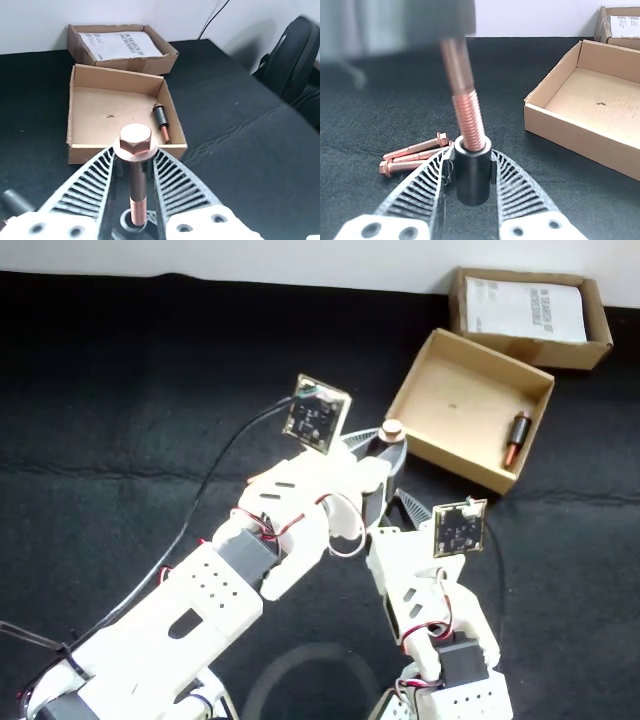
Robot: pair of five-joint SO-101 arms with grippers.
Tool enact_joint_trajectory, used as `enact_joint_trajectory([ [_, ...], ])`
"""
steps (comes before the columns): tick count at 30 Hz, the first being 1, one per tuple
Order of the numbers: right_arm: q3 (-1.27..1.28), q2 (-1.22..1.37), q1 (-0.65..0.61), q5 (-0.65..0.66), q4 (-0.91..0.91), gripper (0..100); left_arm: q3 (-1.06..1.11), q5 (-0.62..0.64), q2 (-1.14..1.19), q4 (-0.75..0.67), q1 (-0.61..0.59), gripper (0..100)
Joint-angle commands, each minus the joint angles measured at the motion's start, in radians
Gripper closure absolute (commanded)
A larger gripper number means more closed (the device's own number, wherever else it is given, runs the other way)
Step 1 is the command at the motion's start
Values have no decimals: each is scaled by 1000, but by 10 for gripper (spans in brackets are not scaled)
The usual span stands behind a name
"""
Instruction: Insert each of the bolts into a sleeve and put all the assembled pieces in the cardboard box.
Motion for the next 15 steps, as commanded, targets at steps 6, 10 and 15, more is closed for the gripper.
enact_joint_trajectory([
  [6,76,-18,1,-11,-4,991,56,-55,-7,-2,16,991],
  [10,76,-18,1,-11,-4,991,91,-55,-8,0,44,991],
  [15,76,-18,1,-11,-4,991,104,-97,-7,34,90,988],
])
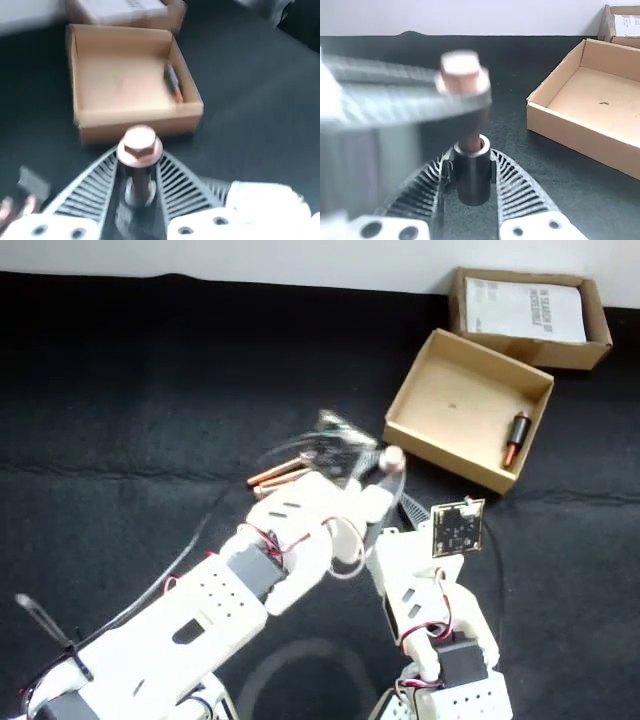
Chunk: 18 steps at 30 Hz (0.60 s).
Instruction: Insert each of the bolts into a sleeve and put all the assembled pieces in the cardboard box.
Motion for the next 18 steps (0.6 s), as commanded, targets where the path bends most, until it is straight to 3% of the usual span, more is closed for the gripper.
enact_joint_trajectory([
  [1,74,-19,2,-11,-4,991,-8,-60,-5,46,42,976],
  [8,73,-19,12,-9,-4,991,-10,-46,-10,158,15,798],
  [12,73,-19,41,-8,-4,991,-27,-48,-41,172,-24,780],
  [18,73,-19,77,-6,-4,991,-96,-49,-163,362,-24,780],
])
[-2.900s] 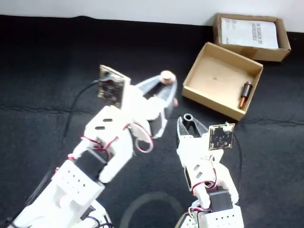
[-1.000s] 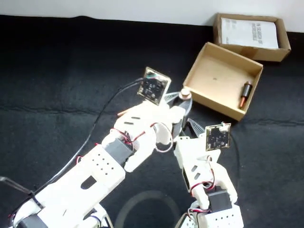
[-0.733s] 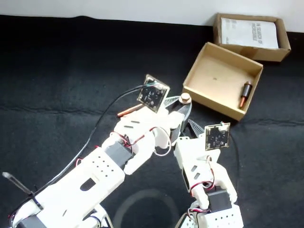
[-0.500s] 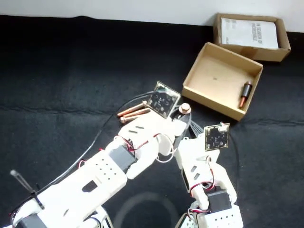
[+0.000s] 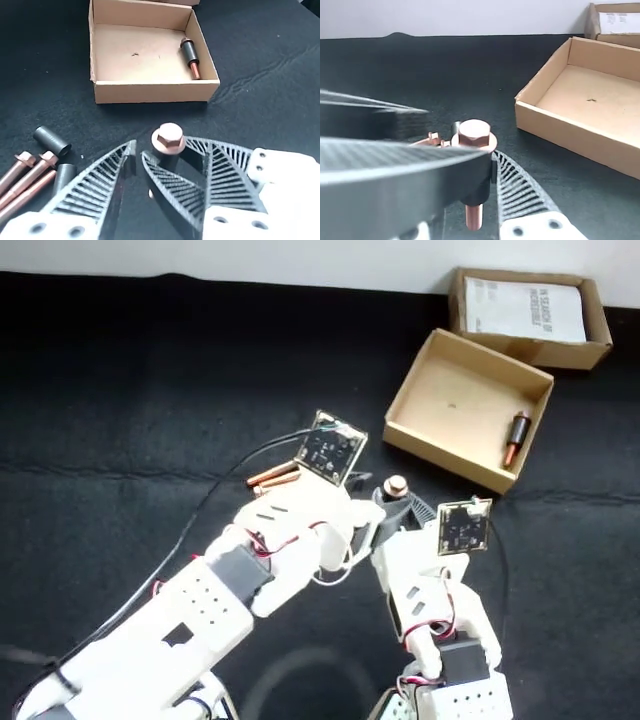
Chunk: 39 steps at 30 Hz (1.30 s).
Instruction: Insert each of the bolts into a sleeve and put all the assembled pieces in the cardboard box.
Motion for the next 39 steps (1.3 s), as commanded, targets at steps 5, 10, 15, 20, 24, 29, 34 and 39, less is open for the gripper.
enact_joint_trajectory([
  [5,65,-19,58,-6,-4,991,-65,5,-208,190,-39,783],
  [10,48,-12,59,-6,-1,991,-61,6,-366,235,-166,784],
  [15,-61,-10,58,-6,73,991,-61,6,-496,324,-306,784],
  [20,-159,-8,59,-3,136,991,-61,6,-588,439,-395,839],
  [24,-246,-7,59,72,154,991,-19,5,-654,482,-460,968],
  [29,-392,73,61,95,156,991,133,5,-803,480,-565,989],
  [34,-590,303,108,87,156,991,321,3,-1026,480,-639,991],
  [39,-783,536,174,87,156,991,447,3,-1067,480,-690,991],
])
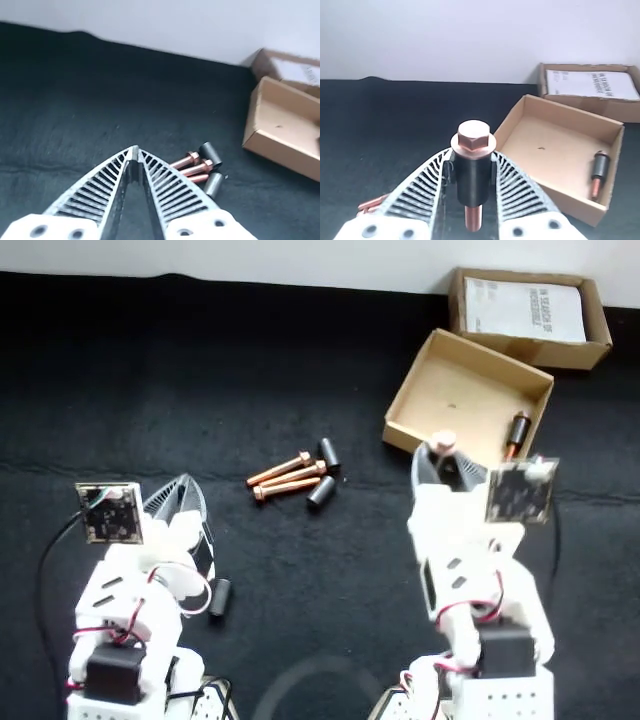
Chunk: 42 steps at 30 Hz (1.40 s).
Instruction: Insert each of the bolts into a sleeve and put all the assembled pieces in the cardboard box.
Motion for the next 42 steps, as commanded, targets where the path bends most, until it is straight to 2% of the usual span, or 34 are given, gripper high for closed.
enact_joint_trajectory([
  [1,-183,159,58,6,1,991,47,5,-10,0,-47,991],
  [10,-392,450,148,6,2,991,199,6,-15,-5,-128,991],
  [16,-486,584,159,6,2,991,341,6,-12,-170,-186,991],
  [18,-509,631,159,5,2,991,340,6,-12,-176,-202,991],
  [24,-587,797,160,5,2,991,340,6,-12,-92,-202,991],
  [34,-862,1109,278,5,5,991,340,6,-12,-86,-202,991],
  [37,-984,1211,318,5,58,991,340,5,-12,-86,-202,991],
  [42,-1218,1400,363,5,243,991,340,3,-12,-86,-202,991],
])
